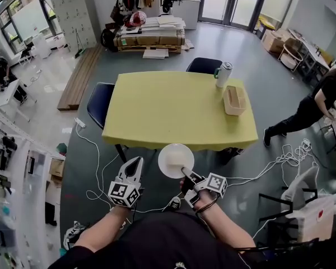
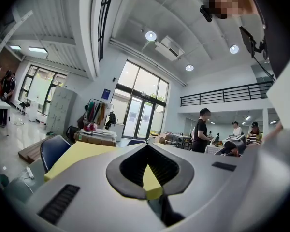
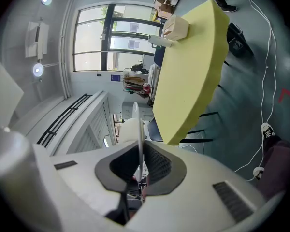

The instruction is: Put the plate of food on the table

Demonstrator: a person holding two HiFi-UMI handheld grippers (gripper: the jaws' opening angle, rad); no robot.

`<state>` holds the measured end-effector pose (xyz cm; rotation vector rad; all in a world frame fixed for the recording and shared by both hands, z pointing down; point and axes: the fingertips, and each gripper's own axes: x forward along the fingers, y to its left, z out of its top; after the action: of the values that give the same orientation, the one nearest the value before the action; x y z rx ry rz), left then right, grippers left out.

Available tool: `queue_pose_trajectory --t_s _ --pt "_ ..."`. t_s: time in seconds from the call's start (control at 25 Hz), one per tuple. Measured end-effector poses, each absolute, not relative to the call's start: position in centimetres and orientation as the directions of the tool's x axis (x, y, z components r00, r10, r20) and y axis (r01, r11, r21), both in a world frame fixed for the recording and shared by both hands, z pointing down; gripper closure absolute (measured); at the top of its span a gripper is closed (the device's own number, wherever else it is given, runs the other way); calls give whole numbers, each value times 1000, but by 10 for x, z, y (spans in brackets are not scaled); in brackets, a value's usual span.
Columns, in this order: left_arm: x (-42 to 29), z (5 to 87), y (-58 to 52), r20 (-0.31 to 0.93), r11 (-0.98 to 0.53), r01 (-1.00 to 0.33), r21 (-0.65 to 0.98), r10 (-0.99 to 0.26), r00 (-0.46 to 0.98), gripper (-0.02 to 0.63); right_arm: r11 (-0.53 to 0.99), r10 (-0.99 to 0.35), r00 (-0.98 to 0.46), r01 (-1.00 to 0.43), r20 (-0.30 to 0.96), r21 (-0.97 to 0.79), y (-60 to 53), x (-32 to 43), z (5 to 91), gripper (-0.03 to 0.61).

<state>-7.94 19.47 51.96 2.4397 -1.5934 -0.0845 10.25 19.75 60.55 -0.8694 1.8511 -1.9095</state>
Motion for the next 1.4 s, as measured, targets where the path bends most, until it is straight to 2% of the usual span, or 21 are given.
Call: queue_pose_trajectory --t_s 0.76,1.4 --pt "-38 521 152 74 -327 -923 203 -935 348 606 -104 -553 -809 -170 199 -980 146 126 624 548" --pt "-46 528 108 81 -337 -918 210 -930 360 606 -113 -552 -809 -170 204 -979 110 119 628 548"
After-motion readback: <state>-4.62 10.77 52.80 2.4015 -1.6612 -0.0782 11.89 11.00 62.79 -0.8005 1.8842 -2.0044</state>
